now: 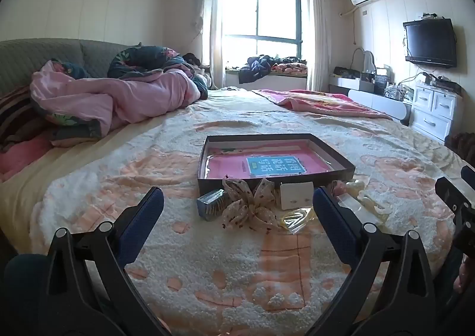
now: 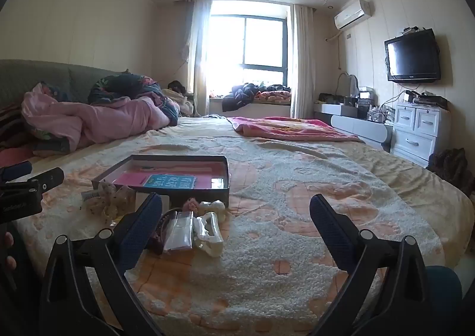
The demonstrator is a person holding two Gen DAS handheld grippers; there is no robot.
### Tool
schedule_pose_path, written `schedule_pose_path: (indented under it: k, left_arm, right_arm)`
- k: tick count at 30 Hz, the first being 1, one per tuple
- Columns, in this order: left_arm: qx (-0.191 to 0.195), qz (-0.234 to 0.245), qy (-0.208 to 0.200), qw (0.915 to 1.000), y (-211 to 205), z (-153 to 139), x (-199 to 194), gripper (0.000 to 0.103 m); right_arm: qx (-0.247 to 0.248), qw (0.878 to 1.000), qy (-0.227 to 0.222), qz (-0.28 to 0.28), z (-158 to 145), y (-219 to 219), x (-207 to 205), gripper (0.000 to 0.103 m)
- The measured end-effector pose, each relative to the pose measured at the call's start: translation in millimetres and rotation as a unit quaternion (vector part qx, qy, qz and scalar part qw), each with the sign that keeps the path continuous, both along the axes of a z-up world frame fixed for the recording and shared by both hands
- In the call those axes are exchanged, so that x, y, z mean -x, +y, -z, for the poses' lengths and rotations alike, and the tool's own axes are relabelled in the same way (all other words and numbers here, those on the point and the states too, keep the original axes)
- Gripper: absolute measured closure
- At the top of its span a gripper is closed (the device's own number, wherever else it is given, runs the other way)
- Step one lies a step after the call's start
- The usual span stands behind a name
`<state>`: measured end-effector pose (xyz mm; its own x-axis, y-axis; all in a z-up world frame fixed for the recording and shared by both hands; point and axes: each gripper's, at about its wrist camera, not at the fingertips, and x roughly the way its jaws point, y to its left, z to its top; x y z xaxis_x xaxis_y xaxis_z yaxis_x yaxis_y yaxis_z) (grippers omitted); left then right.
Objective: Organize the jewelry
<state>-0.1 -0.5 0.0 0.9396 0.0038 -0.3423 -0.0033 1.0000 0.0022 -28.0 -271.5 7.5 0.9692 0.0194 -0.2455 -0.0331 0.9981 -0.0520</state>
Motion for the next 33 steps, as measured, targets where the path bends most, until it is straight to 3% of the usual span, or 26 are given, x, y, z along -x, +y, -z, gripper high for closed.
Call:
schedule_pose_path:
  k: [33]
  left_arm:
    - [0.004, -0.004, -0.001, 1.0000, 4, -4, -1, 0.011]
  right_arm:
    - [-0.002, 1.000, -0.004, -0.010, -3, 1, 0, 0.006]
